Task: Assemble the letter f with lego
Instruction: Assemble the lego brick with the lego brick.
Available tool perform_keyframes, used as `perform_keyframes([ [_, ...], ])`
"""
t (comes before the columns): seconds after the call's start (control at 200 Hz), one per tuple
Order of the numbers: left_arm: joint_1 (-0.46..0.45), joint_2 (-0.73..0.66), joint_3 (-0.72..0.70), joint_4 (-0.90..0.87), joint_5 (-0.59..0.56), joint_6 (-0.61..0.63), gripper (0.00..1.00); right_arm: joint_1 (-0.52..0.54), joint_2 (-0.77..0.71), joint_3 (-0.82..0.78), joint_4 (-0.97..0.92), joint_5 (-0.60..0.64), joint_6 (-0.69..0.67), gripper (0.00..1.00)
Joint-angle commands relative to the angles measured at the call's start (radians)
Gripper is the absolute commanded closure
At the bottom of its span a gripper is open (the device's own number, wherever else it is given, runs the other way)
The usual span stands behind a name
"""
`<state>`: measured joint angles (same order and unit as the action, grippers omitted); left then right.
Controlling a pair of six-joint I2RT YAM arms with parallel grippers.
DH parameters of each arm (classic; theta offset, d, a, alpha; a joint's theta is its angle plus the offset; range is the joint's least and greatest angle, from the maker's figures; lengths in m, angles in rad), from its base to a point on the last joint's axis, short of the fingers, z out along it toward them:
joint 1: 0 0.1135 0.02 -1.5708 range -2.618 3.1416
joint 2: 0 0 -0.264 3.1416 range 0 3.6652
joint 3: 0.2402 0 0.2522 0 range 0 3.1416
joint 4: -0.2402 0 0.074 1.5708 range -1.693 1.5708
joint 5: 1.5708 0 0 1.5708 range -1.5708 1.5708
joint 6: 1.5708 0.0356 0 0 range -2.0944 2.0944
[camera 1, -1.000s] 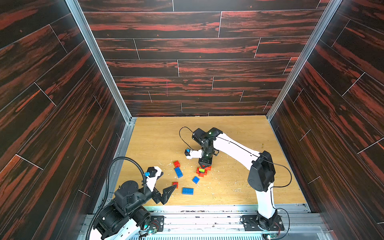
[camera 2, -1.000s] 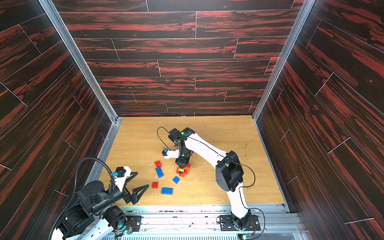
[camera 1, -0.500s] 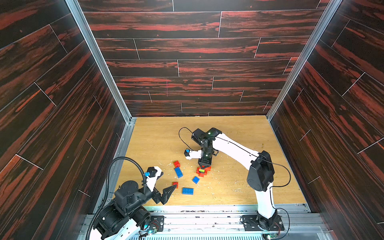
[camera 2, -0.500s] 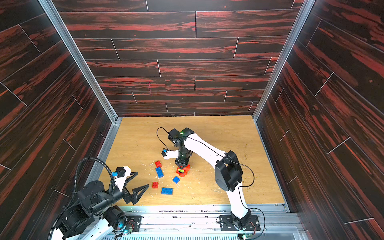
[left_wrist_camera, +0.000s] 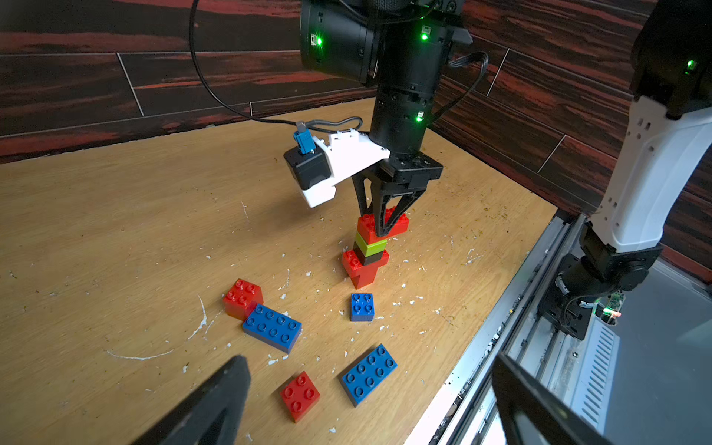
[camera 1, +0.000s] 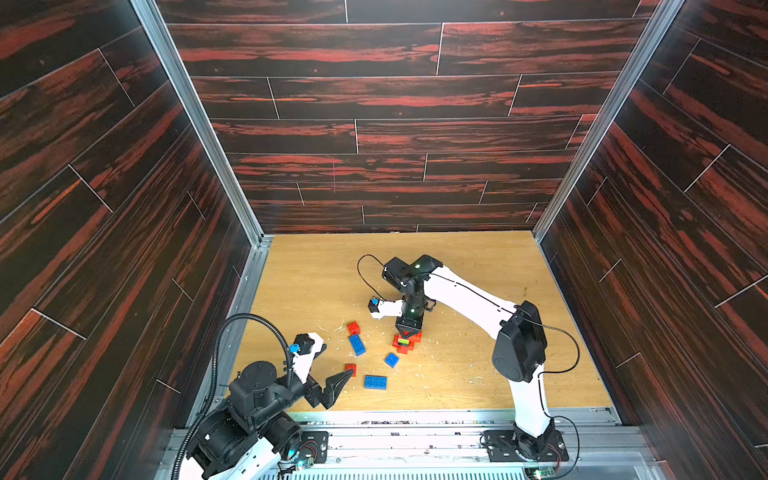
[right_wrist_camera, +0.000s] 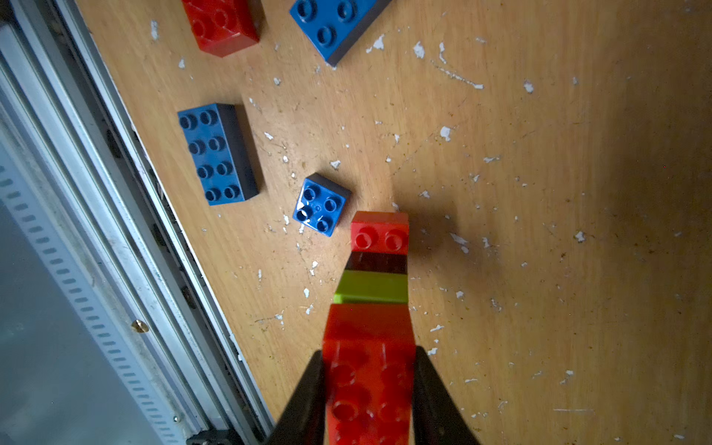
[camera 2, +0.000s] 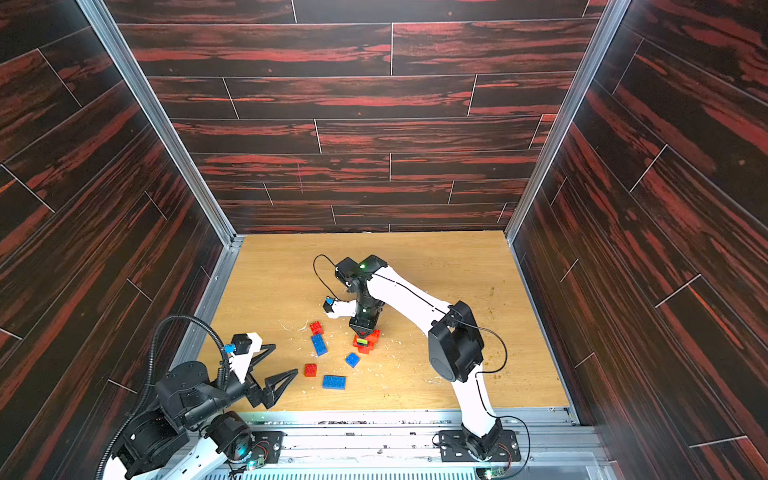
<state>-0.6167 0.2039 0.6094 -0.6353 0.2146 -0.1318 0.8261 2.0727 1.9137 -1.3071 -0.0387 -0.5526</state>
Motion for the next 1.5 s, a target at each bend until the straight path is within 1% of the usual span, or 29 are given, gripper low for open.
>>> perform_keyframes([
  [0.0,-0.003,0.000,-0.006,0.004,-0.011,0.000,0.00,0.008,0.055,-0.008,-0.047,0.019,0.025,0.81],
  [0.912,-0.003,-0.005,-0.005,0.006,-0.014,0.000,0.00,0.015,0.055,0.013,-0.076,0.011,0.125,0.81],
  [1.493,-0.003,0.000,-0.007,0.009,-0.012,-0.002,0.00,0.015,0.039,0.013,-0.045,-0.008,0.192,0.82],
])
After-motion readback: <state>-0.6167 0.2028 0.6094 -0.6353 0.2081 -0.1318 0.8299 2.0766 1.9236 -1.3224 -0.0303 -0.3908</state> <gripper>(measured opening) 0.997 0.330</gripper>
